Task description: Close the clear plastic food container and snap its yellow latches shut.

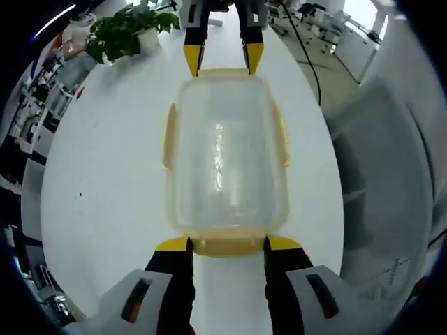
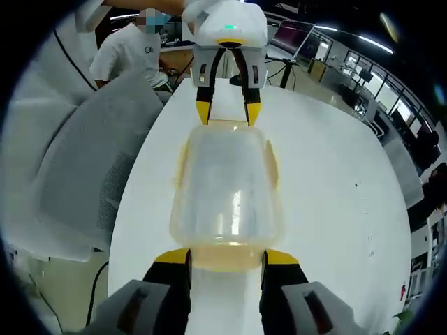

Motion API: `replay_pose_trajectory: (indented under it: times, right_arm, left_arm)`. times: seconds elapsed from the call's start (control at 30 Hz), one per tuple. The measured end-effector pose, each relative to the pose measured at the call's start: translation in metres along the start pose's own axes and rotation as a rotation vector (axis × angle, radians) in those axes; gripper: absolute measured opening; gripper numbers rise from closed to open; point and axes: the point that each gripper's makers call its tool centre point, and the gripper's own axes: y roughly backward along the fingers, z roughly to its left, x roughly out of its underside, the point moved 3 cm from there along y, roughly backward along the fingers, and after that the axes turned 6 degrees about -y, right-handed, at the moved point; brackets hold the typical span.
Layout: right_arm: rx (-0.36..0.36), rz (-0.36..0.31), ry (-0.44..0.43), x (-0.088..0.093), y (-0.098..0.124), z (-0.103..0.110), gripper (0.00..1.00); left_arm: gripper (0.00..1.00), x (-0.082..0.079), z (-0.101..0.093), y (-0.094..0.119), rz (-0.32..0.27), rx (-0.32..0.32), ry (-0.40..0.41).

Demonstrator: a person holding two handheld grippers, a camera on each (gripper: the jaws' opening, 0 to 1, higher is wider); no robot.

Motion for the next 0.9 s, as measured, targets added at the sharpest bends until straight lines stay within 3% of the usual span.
replay_pose_trajectory:
  times: [0.37, 0.9]
  right_arm:
    - [-0.005, 0.006, -0.014, 0.014, -0.007, -0.002, 0.37]
    - [-0.021, 0.005, -0.017, 0.018, -0.023, -0.001, 0.37]
  left_arm:
    - [0.37, -0.005, 0.003, -0.011, 0.008, 0.015, -0.003]
    - [0.37, 0.002, 0.0, -0.024, 0.025, 0.033, 0.006]
